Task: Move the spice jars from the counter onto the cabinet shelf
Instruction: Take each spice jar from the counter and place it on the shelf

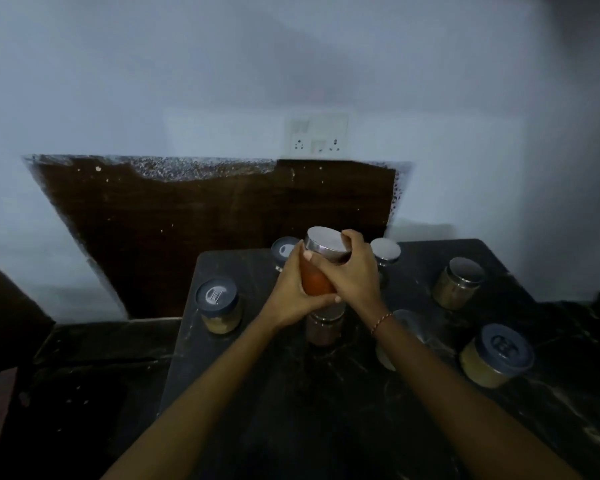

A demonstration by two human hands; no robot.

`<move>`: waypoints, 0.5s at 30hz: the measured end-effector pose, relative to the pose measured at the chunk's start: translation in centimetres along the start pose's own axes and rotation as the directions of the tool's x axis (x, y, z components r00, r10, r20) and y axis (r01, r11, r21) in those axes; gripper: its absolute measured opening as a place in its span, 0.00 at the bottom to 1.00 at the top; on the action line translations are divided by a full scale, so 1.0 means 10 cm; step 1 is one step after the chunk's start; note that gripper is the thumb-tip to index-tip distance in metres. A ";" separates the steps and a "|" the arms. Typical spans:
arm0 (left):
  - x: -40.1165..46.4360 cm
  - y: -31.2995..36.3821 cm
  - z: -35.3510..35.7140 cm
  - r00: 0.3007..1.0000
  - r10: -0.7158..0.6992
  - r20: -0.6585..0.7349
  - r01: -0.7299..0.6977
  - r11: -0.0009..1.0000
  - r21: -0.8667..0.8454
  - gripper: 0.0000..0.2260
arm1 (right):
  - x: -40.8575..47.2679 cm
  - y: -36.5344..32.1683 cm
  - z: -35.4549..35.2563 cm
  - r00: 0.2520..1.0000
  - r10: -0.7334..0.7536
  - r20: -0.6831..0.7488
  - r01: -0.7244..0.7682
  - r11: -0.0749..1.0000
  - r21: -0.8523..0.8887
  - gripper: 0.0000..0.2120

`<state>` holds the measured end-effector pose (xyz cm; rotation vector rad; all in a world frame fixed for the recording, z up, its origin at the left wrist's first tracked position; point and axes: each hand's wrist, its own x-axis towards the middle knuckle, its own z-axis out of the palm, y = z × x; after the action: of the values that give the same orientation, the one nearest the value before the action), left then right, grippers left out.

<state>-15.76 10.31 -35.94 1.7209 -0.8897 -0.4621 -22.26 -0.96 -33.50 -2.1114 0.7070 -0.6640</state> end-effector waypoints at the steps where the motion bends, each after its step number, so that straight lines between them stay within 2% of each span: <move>1: 0.08 0.06 0.00 0.999 0.027 -0.022 -0.027 1.000 0.004 0.43 | 0.05 -0.03 -0.06 1.000 0.007 0.014 -0.007 1.000 0.024 0.37; 2: 0.15 0.12 -0.01 0.998 0.041 -0.054 -0.041 0.999 -0.012 0.40 | 0.11 -0.07 -0.13 0.999 0.016 0.035 -0.019 0.997 0.076 0.33; 4: 0.27 0.25 -0.05 0.997 0.003 -0.076 -0.014 0.989 -0.149 0.36 | 0.20 -0.14 -0.28 0.998 0.017 0.064 -0.034 0.962 0.270 0.23; 7: 0.40 0.43 -0.15 0.997 -0.078 -0.015 0.066 0.921 -0.385 0.37 | 0.30 -0.21 -0.50 0.992 -0.011 0.128 -0.052 0.876 0.479 0.15; 10: 0.48 0.64 -0.22 0.997 -0.037 0.069 0.069 0.838 -0.541 0.44 | 0.33 -0.25 -0.59 0.952 -0.056 0.300 -0.137 0.801 0.583 0.14; 12: 0.54 0.75 -0.24 0.994 0.007 0.110 0.064 0.775 -0.628 0.49 | 0.35 -0.28 -0.61 0.926 -0.097 0.365 -0.182 0.733 0.656 0.19; 15: 0.59 0.86 -0.29 0.994 0.028 0.107 0.055 0.709 -0.703 0.45 | 0.41 -0.34 -0.65 0.894 -0.156 0.421 -0.202 0.697 0.688 0.28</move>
<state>-12.83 6.63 -26.15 0.9897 -0.6456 -0.7986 -22.77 -5.25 -26.30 -1.4124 0.1446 -0.3179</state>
